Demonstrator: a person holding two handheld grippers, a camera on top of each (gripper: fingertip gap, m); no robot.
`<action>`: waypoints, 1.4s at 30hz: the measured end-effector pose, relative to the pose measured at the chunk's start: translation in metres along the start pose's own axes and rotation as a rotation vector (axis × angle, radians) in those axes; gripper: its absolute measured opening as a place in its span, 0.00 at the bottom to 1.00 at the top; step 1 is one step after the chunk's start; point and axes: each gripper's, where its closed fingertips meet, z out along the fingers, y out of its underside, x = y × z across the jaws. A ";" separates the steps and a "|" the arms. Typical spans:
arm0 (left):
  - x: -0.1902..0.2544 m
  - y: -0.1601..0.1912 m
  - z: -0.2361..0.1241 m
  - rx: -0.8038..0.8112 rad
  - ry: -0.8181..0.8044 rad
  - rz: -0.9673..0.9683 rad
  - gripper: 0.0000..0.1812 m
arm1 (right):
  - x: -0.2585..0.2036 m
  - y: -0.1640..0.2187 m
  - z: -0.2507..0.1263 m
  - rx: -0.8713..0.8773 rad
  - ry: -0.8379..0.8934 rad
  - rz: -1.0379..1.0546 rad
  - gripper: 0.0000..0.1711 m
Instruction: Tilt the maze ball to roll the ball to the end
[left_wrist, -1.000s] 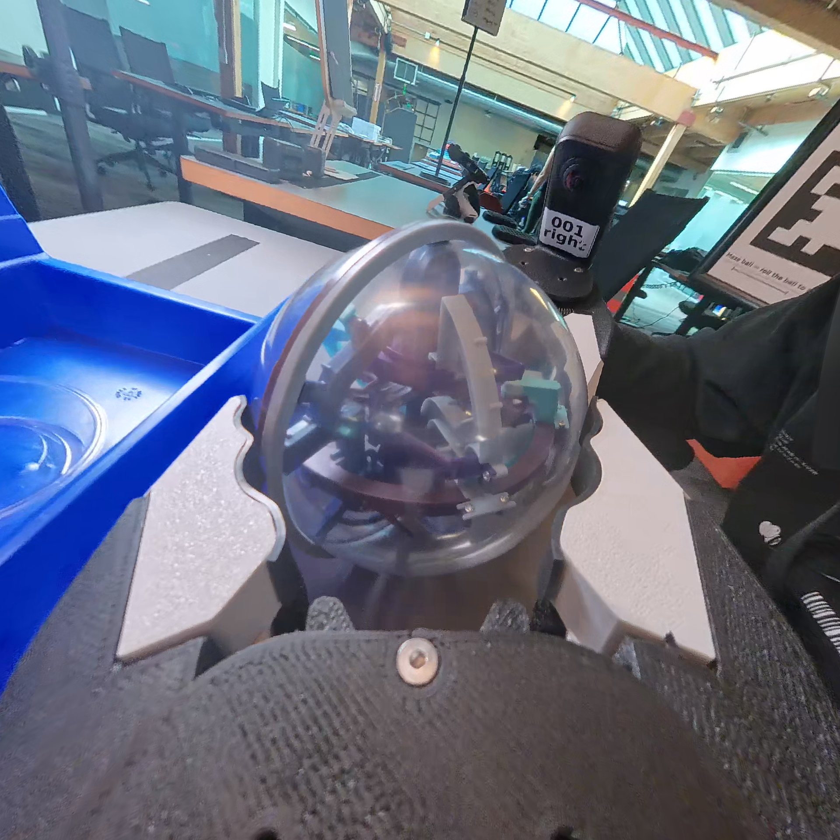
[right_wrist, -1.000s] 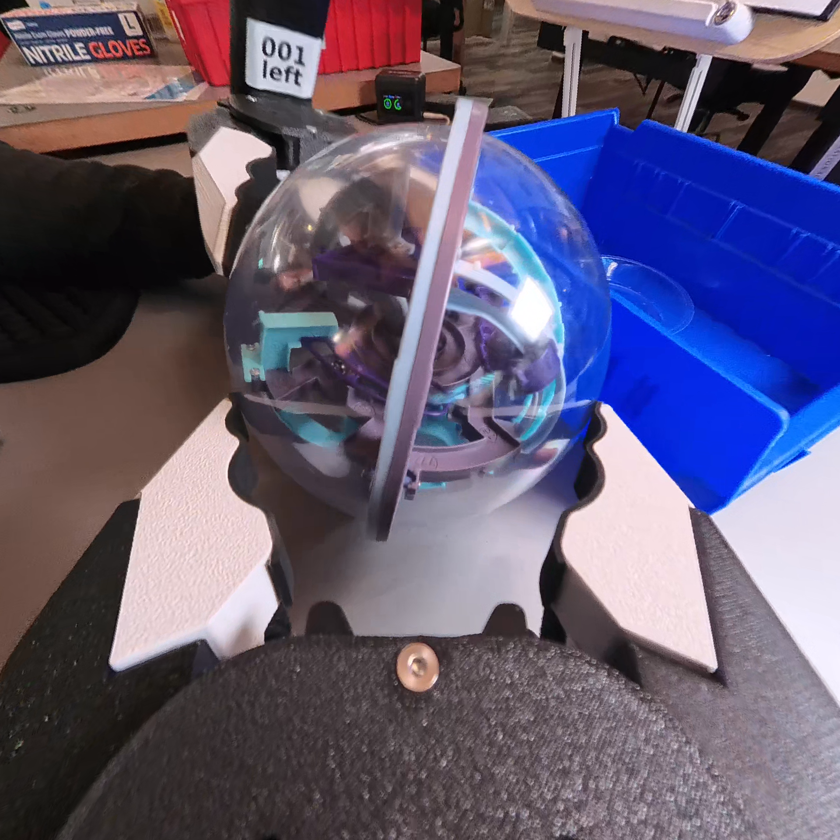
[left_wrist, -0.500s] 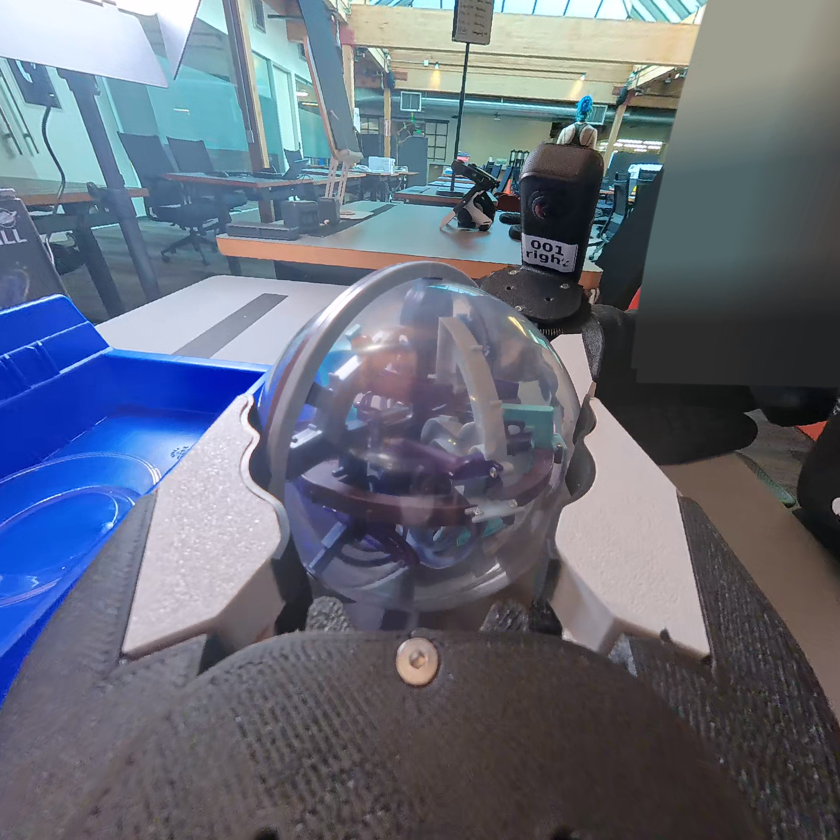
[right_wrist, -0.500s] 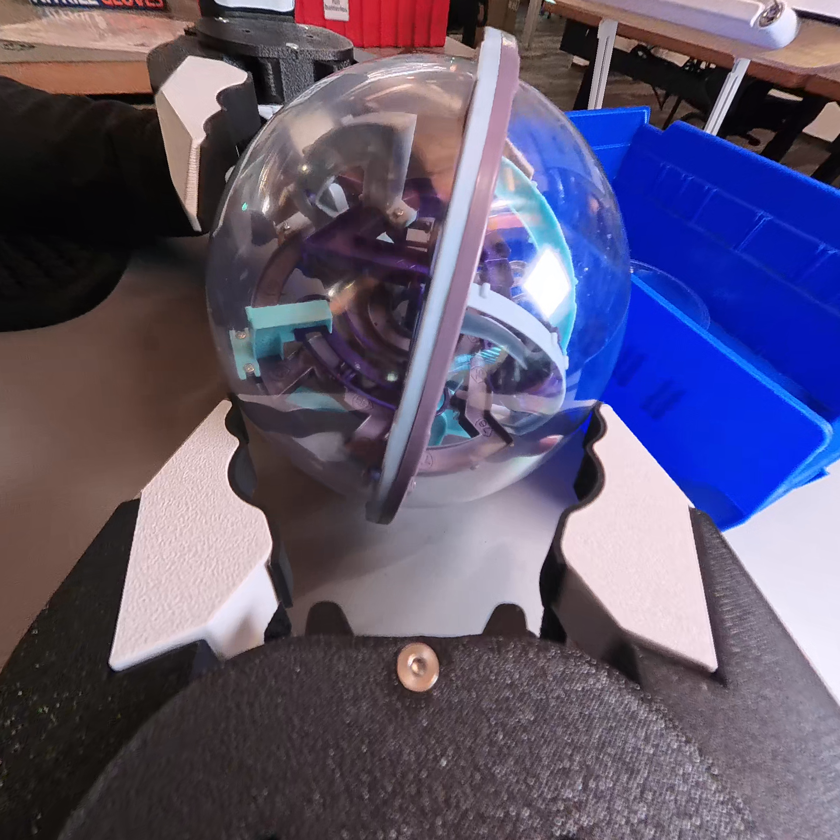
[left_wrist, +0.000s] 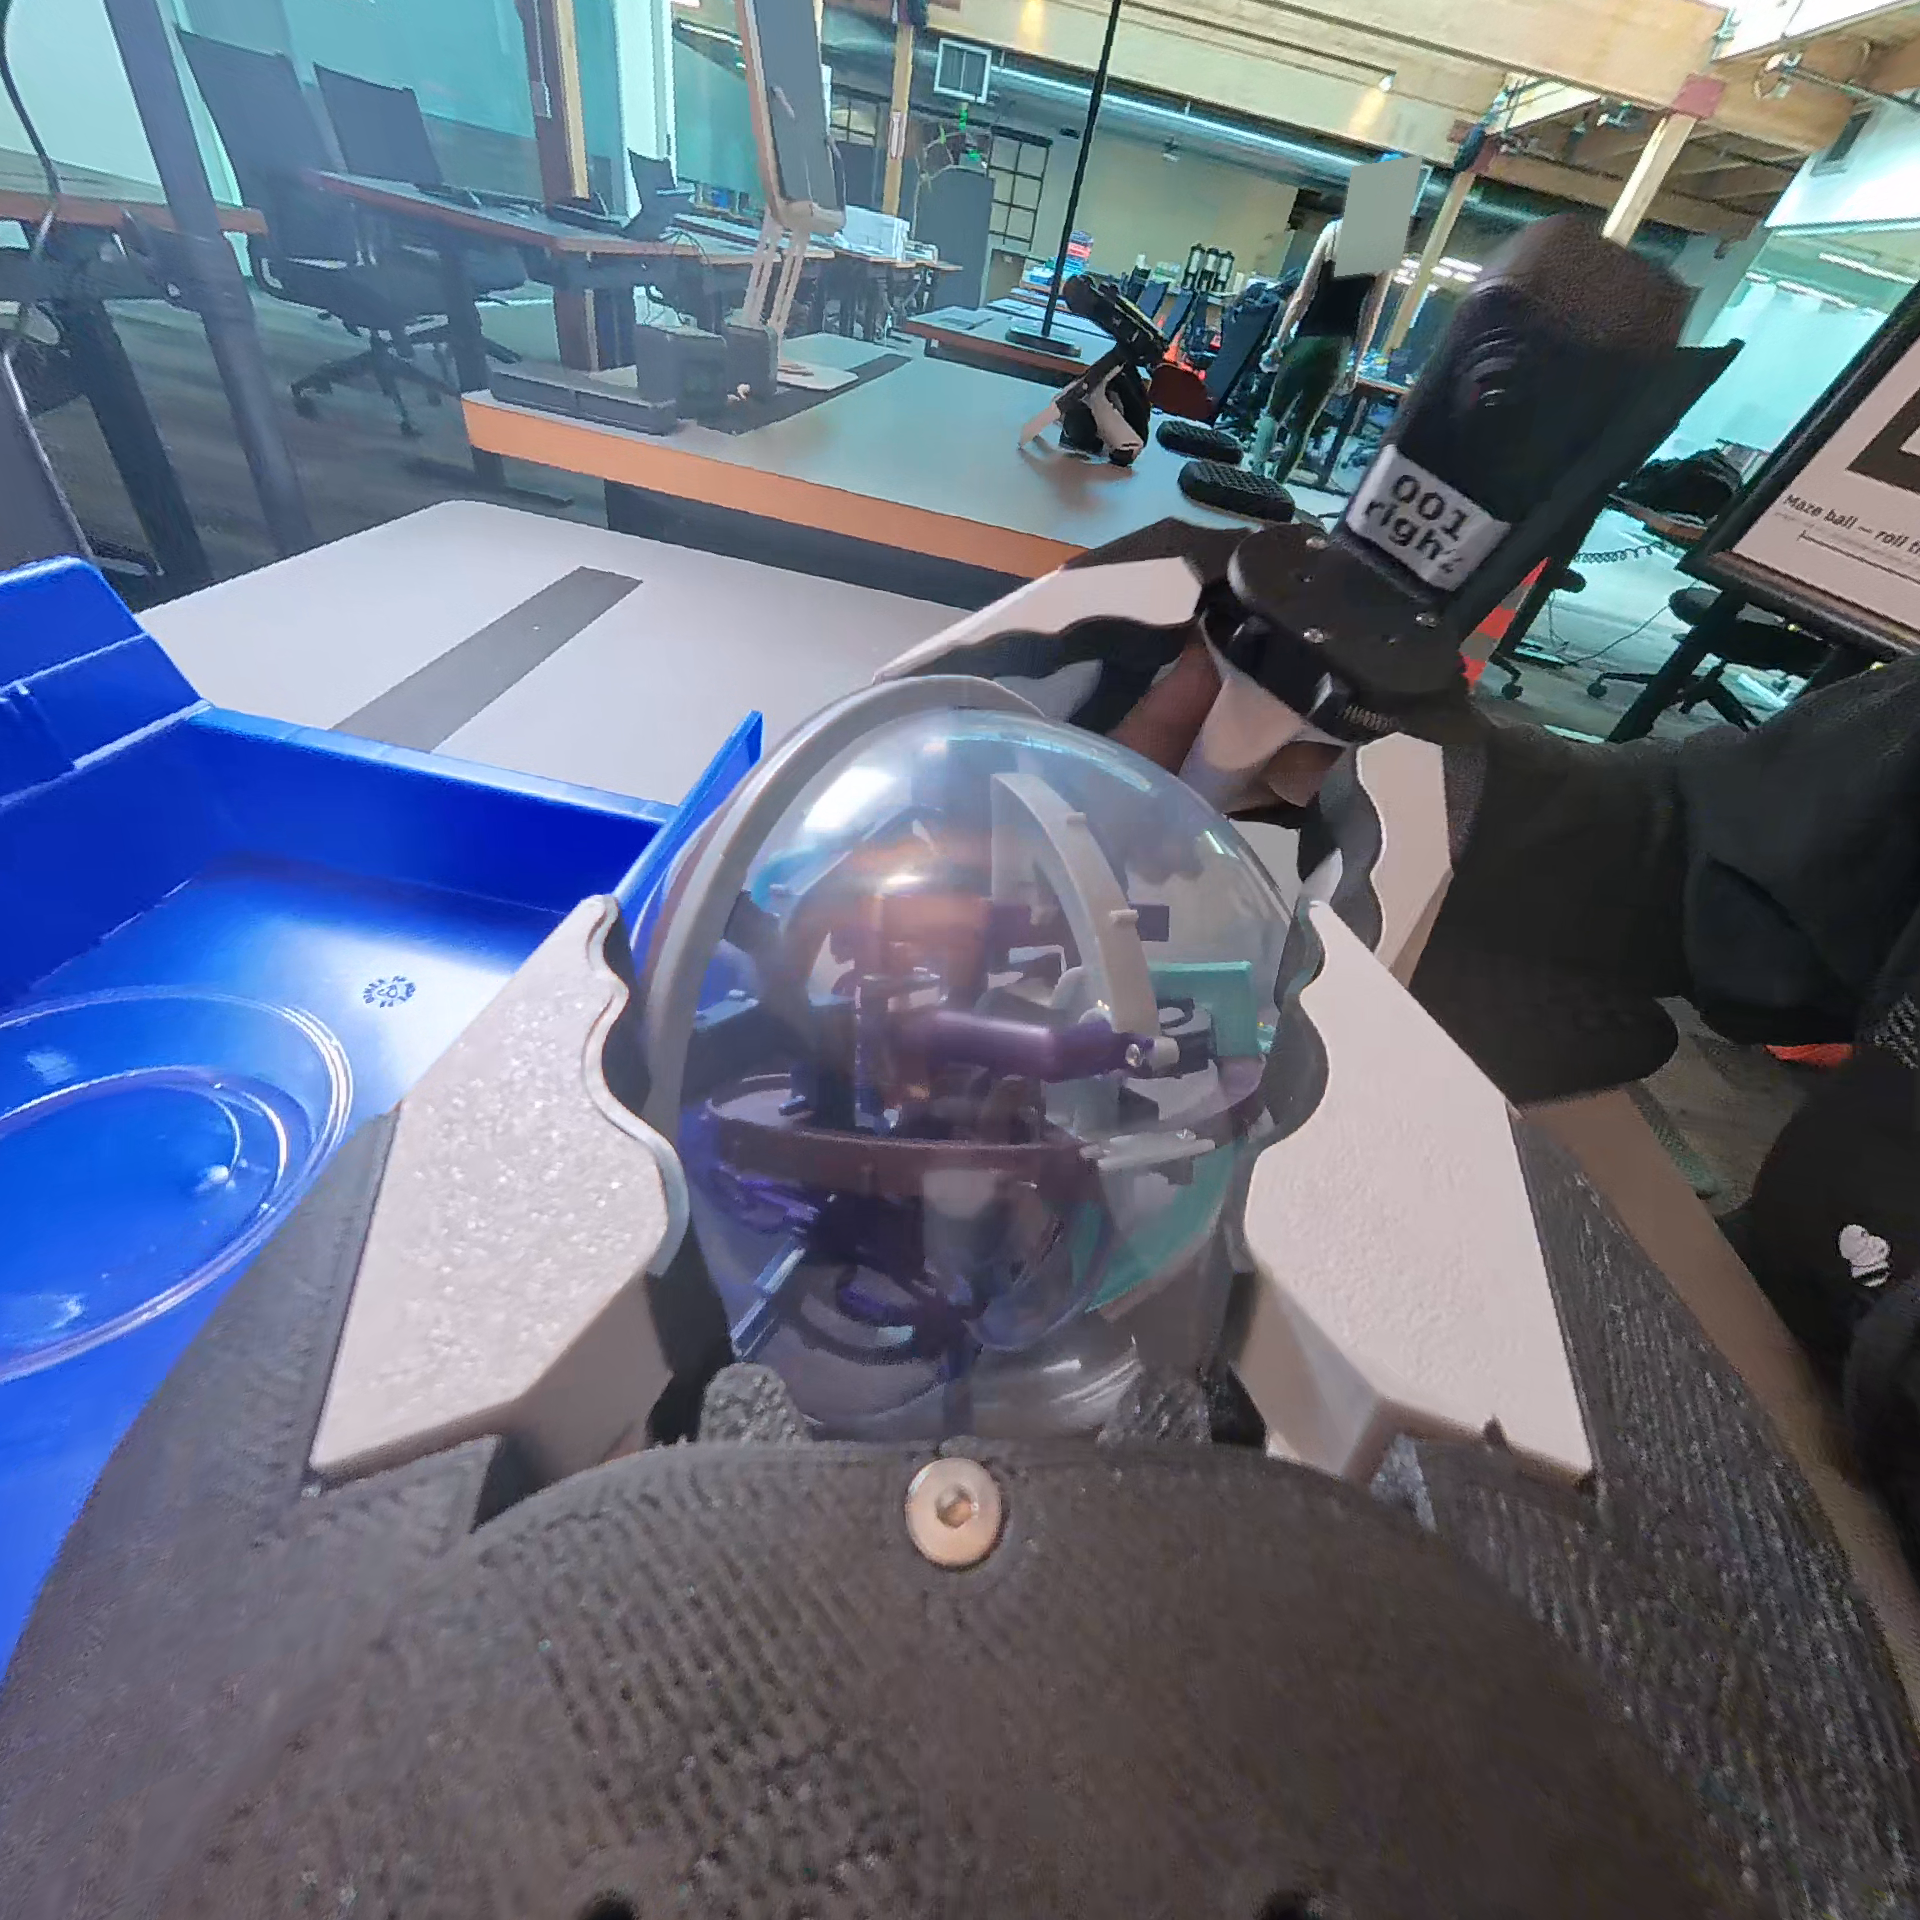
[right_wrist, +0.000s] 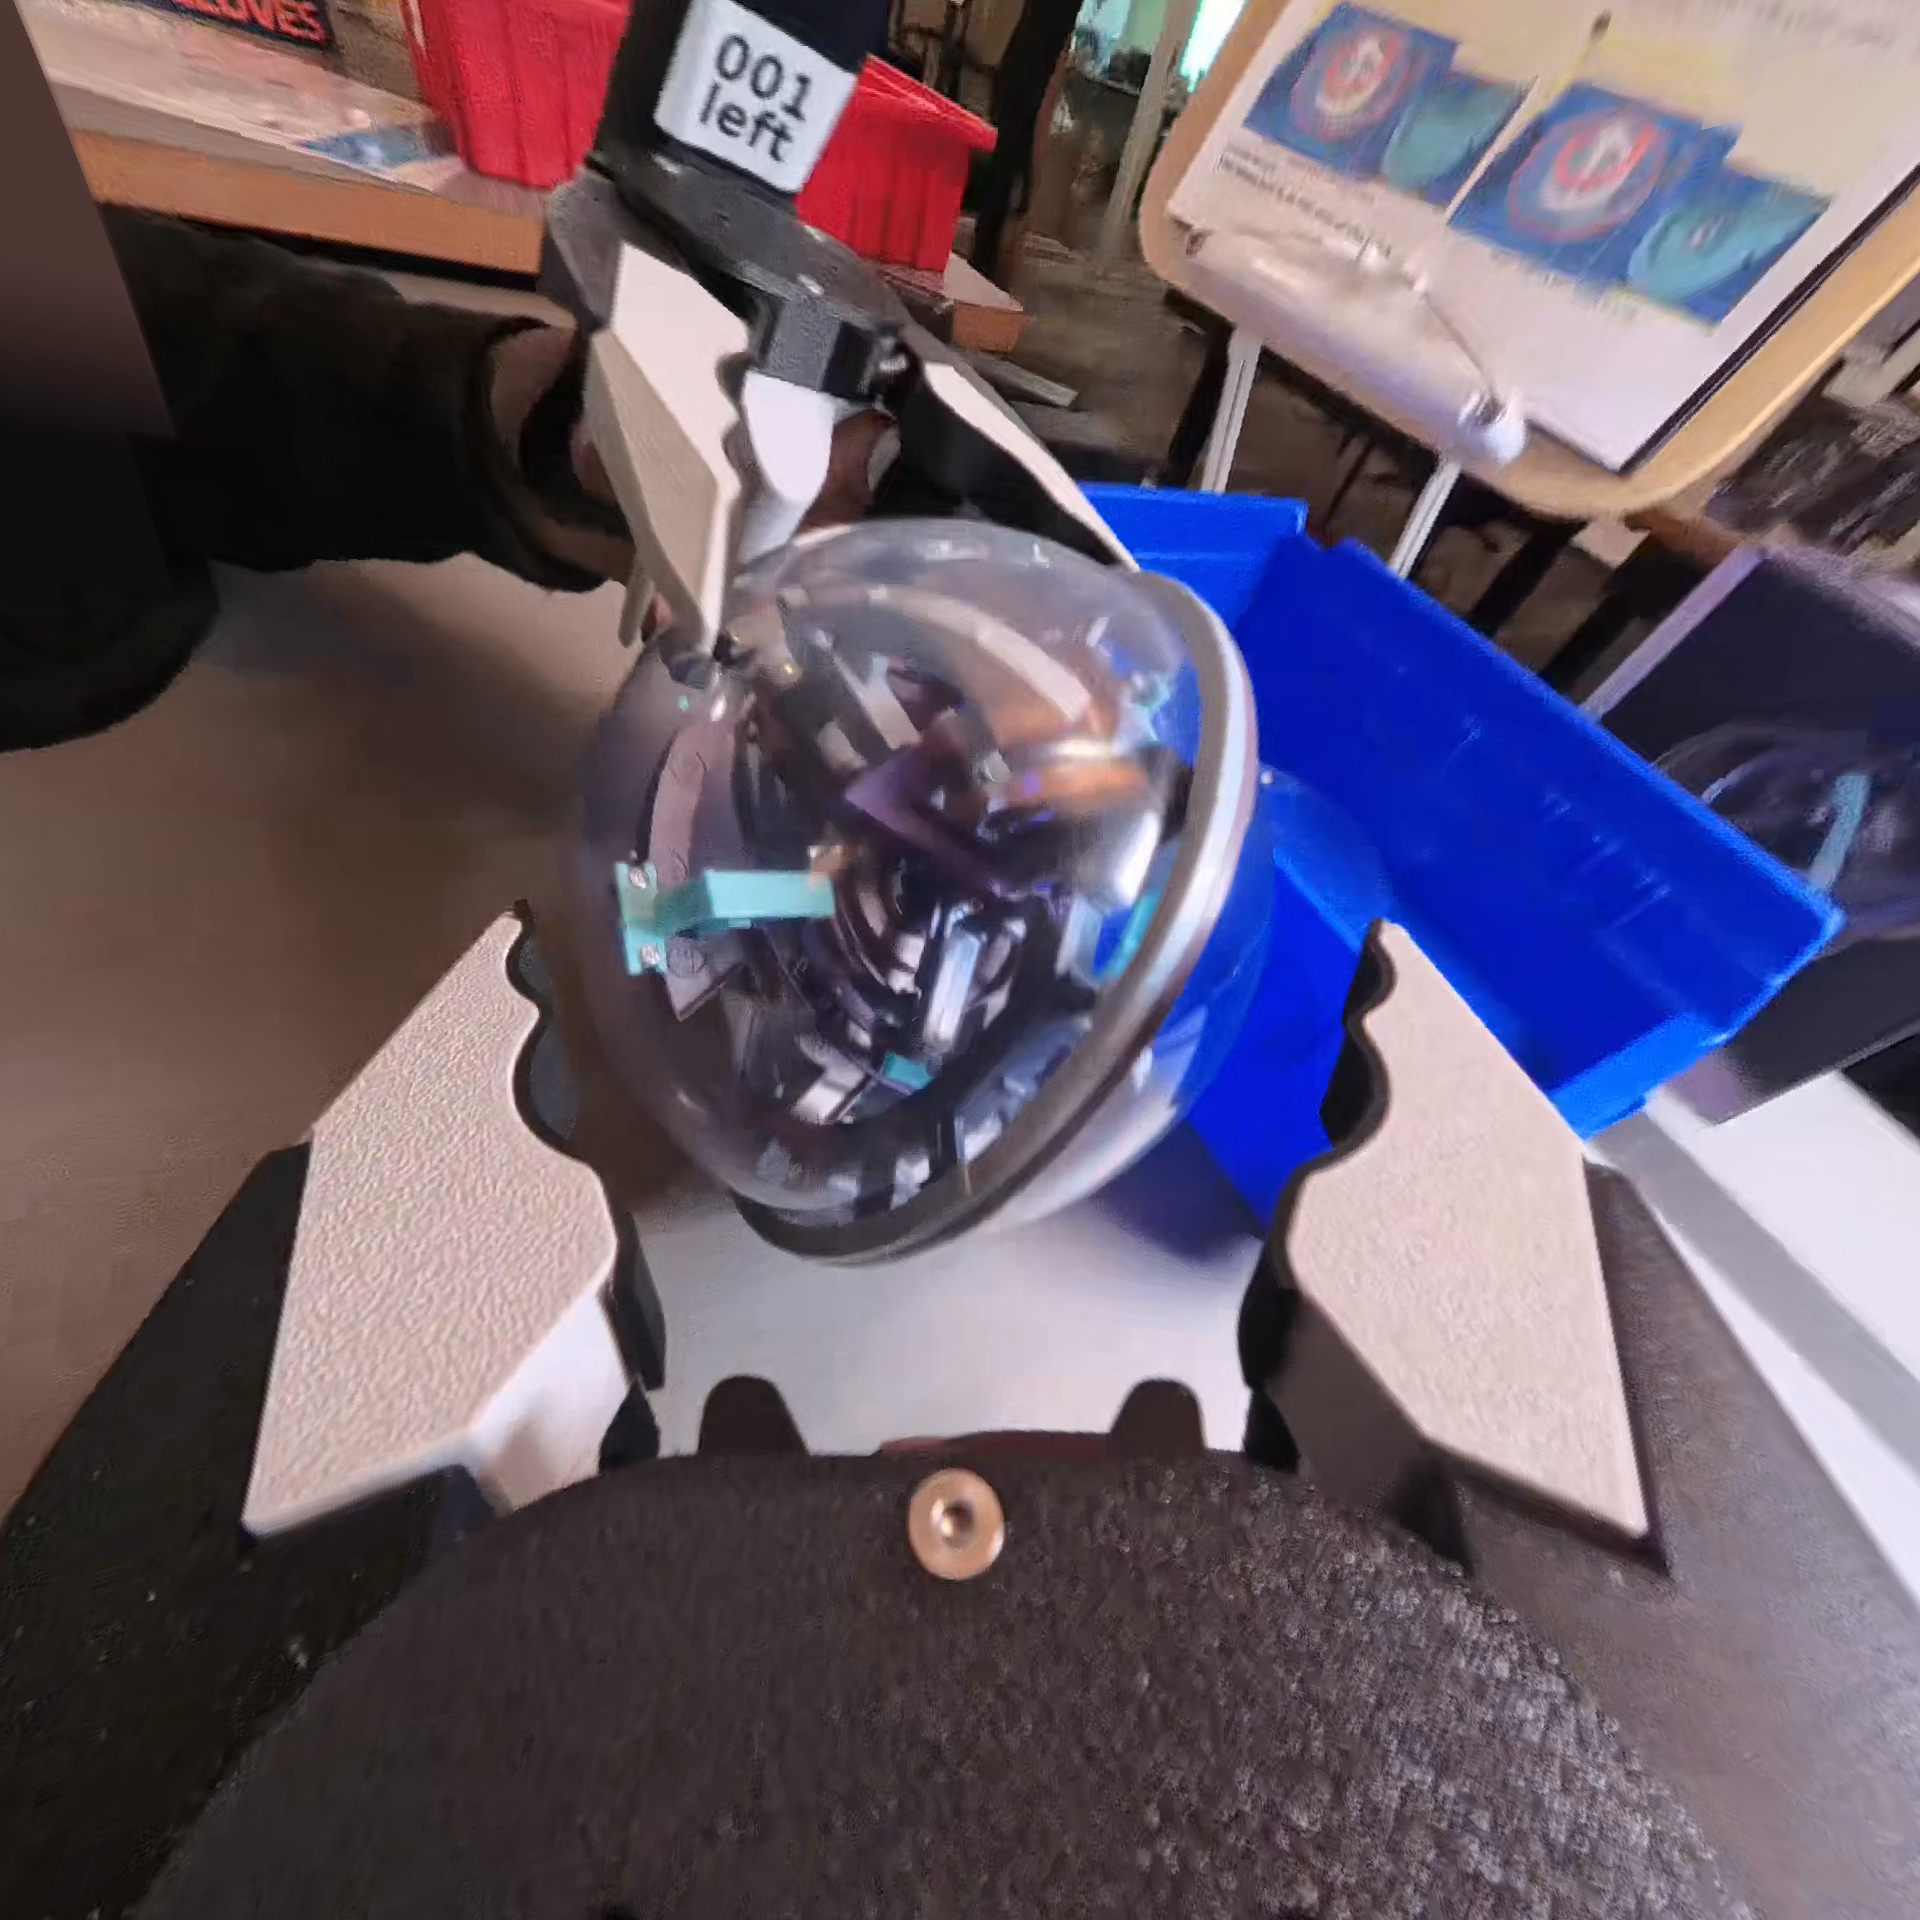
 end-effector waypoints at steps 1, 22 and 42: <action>0.000 -0.001 0.002 -0.001 0.003 0.003 0.67 | -0.001 -0.002 0.001 -0.005 0.011 -0.035 0.84; 0.000 0.035 0.000 -0.053 -0.018 0.120 0.81 | -0.008 0.043 0.016 -0.055 -0.165 0.366 0.81; 0.015 0.008 0.037 -0.068 -0.013 0.232 0.77 | 0.012 0.034 -0.006 -0.071 0.009 -0.016 0.85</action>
